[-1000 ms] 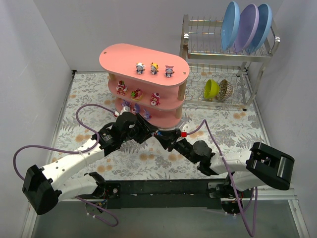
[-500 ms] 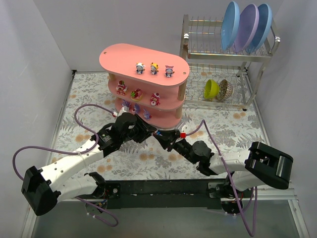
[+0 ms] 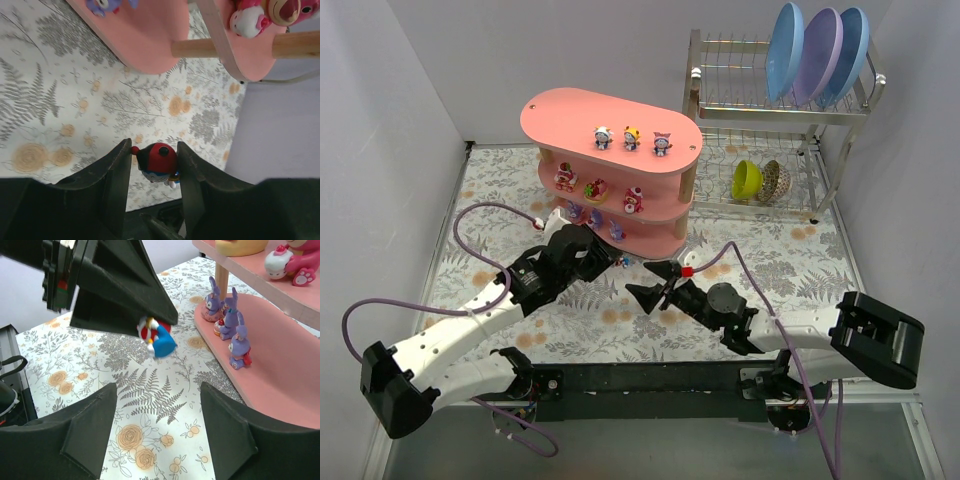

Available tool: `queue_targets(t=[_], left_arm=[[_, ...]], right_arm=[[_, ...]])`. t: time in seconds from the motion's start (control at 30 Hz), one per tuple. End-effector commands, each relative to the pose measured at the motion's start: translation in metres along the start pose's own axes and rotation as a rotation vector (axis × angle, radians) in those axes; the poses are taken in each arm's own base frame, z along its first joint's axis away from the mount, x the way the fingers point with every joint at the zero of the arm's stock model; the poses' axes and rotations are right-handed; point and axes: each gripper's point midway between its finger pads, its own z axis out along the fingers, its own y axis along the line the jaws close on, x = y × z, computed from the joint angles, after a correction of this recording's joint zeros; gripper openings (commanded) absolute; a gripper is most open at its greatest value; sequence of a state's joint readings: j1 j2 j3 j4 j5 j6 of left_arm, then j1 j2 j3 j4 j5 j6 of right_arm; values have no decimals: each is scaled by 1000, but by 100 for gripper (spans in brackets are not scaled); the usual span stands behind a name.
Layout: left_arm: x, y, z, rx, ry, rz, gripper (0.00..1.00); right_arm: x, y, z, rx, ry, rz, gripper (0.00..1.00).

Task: Place and organize the plastic toys onto the shelf

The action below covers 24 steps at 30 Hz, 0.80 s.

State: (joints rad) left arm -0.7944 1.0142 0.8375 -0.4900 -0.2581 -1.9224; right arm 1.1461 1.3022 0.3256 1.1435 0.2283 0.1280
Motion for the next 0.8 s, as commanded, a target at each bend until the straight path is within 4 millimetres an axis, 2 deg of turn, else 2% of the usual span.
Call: queue_targets(t=[0.0, 0.03, 0.07, 0.1, 0.17, 0.2, 0.3, 0.4, 0.53, 0.57, 0.63, 0.67, 0.77], left_arm=[[-46, 0, -25, -59, -178, 223, 0], [-52, 0, -29, -68, -200, 259, 0], [-60, 5, -33, -103, -232, 302, 0], [-69, -3, -40, -97, -256, 341, 0], [-80, 0, -48, -129, -283, 465, 0], [-90, -7, -56, -125, -315, 491, 0], [-105, -12, -69, -140, -355, 640, 0], [-122, -26, -83, -139, -400, 774, 0], [-145, -52, -104, -127, -475, 871, 0], [-153, -65, -112, -106, -507, 876, 0], [-161, -76, -114, -121, -530, 948, 0], [-171, -90, -124, -105, -571, 947, 0], [-183, -113, -127, -95, -623, 1006, 0]], right_arm=[[-15, 5, -1, -7, -9, 15, 78], [-16, 4, -4, -6, -3, 14, 80], [-8, 3, -7, -4, 35, 5, 82], [-4, 3, -9, -6, 55, 0, 84], [-3, 2, -14, -7, 71, -4, 85], [3, 1, -18, -4, 96, -9, 86], [10, -2, -27, 3, 135, -16, 87], [9, 1, -32, -15, 157, -30, 89], [13, 1, -41, -23, 220, -42, 90], [12, 1, -43, -24, 226, -43, 90], [7, 1, -44, -21, 226, -43, 90], [10, 0, -47, -18, 250, -47, 90], [6, -1, -51, -11, 249, -47, 90]])
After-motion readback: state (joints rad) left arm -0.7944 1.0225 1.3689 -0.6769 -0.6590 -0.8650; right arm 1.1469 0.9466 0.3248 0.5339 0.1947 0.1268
